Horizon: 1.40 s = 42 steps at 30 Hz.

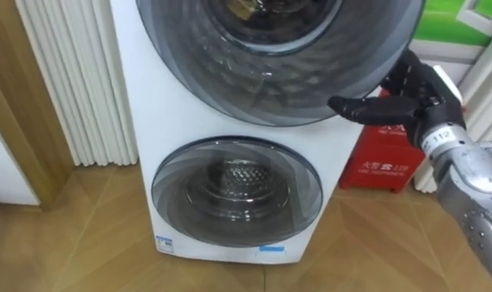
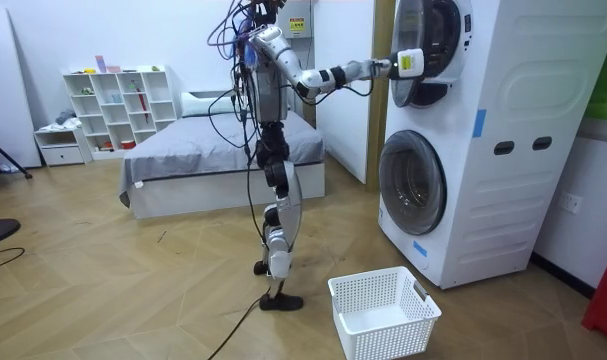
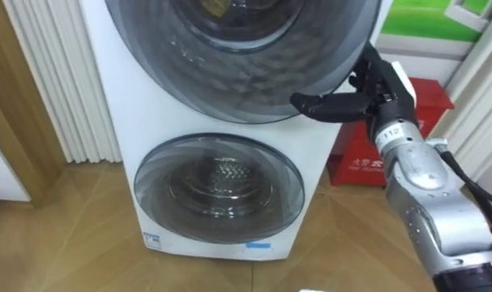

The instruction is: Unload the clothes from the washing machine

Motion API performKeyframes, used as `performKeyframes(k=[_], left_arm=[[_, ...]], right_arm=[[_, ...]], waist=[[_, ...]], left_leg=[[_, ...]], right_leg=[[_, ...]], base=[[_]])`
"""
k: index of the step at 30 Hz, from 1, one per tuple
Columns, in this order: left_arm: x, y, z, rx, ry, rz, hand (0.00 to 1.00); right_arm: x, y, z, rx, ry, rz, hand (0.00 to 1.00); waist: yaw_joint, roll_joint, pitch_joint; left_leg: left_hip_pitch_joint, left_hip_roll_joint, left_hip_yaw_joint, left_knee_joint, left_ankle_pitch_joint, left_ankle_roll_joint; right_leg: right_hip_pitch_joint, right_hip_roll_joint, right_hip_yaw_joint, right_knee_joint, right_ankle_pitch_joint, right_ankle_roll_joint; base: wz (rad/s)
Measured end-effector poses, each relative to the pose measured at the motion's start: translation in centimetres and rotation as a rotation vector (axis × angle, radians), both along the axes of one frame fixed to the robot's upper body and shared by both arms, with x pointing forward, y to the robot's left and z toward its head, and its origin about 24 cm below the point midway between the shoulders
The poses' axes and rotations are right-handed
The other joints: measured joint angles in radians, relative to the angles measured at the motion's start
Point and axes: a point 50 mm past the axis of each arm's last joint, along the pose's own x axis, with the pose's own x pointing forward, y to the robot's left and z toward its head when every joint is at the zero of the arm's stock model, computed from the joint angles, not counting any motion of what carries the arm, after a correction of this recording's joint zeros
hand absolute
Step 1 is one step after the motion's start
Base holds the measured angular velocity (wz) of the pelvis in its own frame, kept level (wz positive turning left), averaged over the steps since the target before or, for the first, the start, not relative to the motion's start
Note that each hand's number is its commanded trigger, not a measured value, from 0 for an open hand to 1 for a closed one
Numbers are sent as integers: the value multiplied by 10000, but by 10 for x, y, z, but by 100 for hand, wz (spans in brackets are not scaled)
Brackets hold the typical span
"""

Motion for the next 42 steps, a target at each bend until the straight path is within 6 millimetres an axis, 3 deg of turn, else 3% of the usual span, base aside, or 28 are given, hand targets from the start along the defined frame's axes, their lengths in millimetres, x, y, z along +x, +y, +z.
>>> performKeyframes(k=[5,9,14,20,29,36,42], left_arm=[[-1,-2,-1,-153,-51,205,0],[-5,-2,-3,-202,104,242,0],[-16,-1,-4,7,301,334,0],[-24,-2,-5,53,400,363,0],[-27,-5,-6,-19,462,413,0],[-27,-5,-6,-81,403,575,0],[-17,-5,-5,-88,116,496,0]], right_arm=[[-8,15,21,-251,-767,549,0],[-18,23,43,-228,-1770,897,0],[-40,37,78,-173,-3518,1567,0],[-66,57,102,-522,-5185,2853,0],[-86,72,113,-903,-6135,4668,0],[-96,79,117,-943,-6455,5953,0],[-95,86,98,-849,-5614,6977,0]], waist=[[-269,-76,15],[-283,-95,0],[-292,-125,-28],[-261,-149,-62],[-305,-242,-73],[-335,-185,-56],[-244,-198,-51]], left_leg=[[-61,20,231,-18,0,0],[-10,35,344,-63,0,0],[12,74,357,-68,0,0],[183,145,341,-69,2,-13],[321,127,228,-101,-34,-52],[310,134,220,-73,-35,-67],[335,134,222,-61,-35,-65]], right_leg=[[-254,24,224,141,2,-3],[-345,46,353,198,3,-5],[-321,83,351,180,4,-6],[-104,150,297,100,22,-36],[137,140,293,105,49,-78],[158,146,257,111,72,-116],[145,146,243,101,72,-115]], base=[[-13],[-13],[-1],[4],[3],[0],[0]])
